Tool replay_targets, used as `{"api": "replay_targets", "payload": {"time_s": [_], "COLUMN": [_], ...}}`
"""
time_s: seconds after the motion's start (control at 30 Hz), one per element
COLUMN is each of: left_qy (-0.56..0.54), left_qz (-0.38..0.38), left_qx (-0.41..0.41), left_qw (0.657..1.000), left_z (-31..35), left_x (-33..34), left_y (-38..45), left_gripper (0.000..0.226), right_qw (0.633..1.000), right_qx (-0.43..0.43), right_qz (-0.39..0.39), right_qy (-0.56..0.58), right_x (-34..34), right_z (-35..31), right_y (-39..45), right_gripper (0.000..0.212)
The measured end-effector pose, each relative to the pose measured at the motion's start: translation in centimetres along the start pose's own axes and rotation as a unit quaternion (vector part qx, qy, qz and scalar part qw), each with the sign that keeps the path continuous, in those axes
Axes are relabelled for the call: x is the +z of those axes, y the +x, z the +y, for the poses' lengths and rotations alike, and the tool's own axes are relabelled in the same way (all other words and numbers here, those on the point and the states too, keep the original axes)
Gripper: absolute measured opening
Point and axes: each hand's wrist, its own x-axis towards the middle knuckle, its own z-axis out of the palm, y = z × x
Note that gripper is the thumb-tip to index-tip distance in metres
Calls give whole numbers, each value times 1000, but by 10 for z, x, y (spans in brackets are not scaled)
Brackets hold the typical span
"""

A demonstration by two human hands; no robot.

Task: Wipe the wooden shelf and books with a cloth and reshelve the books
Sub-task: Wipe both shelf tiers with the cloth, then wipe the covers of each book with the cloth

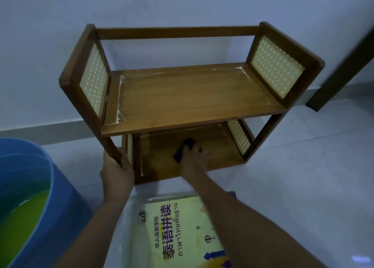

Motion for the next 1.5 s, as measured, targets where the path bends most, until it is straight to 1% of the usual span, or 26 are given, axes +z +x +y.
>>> {"api": "replay_targets", "payload": {"time_s": [0.07,0.1,0.2,0.23,0.3,0.37,0.4,0.5,0.6,0.7,0.77,0.83,0.87,0.9,0.93,0.97,1.03,1.1,1.13,1.17,1.2,1.23,1.3,1.37,1.43,1.5], "left_qy": [9,11,11,11,14,16,14,-2,25,57,103,194,239,271,281,282,270,258,256,264,277,283,279,274,280,286], "left_qz": [12,19,12,5,2,0,-3,-34,-84,-180,-272,-351,-375,-380,-372,-361,-341,-332,-329,-329,-335,-340,-342,-346,-353,-356], "left_qx": [7,6,-5,-9,-15,-32,-51,-111,-71,-30,-19,-44,-42,-26,-7,0,10,16,18,22,21,19,13,10,7,31], "left_qw": [1000,1000,1000,1000,1000,999,999,993,994,982,956,915,895,884,885,889,900,907,909,907,901,897,897,897,893,889], "left_z": [-1,-1,-1,-2,-1,1,5,17,19,-3,-23,-45,-58,-67,-76,-82,-85,-87,-90,-92,-94,-95,-93,-89,-90,-94], "left_x": [1,0,-4,-6,-8,-7,-8,-15,-34,-63,-79,-82,-79,-76,-73,-71,-71,-73,-73,-73,-73,-72,-72,-71,-70,-70], "left_y": [-2,-3,-6,-6,-6,-5,-7,-24,-59,-106,-143,-175,-186,-194,-198,-200,-201,-204,-204,-203,-201,-201,-203,-204,-201,-202], "left_gripper": [13,14,16,16,15,16,19,45,64,75,85,123,141,148,149,148,140,124,127,134,139,142,144,144,145,139], "right_qw": [992,987,977,978,986,988,984,972,980,985,987,989,990,990,990,988,974,946,936,935,947,965,986,990,990,981], "right_qx": [-119,-155,-204,-203,-150,-78,-67,-84,-92,-81,-63,-60,-65,-69,-79,-104,-209,-318,-347,-347,-314,-251,-104,-19,-39,-139], "right_qz": [-25,-37,-40,-33,-12,-13,-8,22,36,105,125,116,107,97,93,87,59,46,51,66,74,78,123,114,98,83], "right_qy": [18,32,44,40,65,136,166,220,175,110,82,66,68,73,72,69,58,44,24,8,9,21,51,75,90,105], "right_x": [25,36,34,29,13,-1,-9,-25,-26,-19,-7,7,13,18,24,30,43,44,38,31,25,18,6,3,10,31], "right_z": [-57,-77,-69,-50,0,46,62,91,101,108,116,120,118,114,108,97,73,60,65,72,81,90,102,90,61,25], "right_y": [-24,-38,-40,-28,-5,5,-2,-50,-109,-168,-197,-223,-235,-247,-257,-269,-292,-298,-287,-272,-255,-236,-207,-202,-217,-247], "right_gripper": [53,53,58,62,66,65,66,67,63,64,68,70,70,70,73,78,82,76,75,76,77,76,74,73,74,73]}}
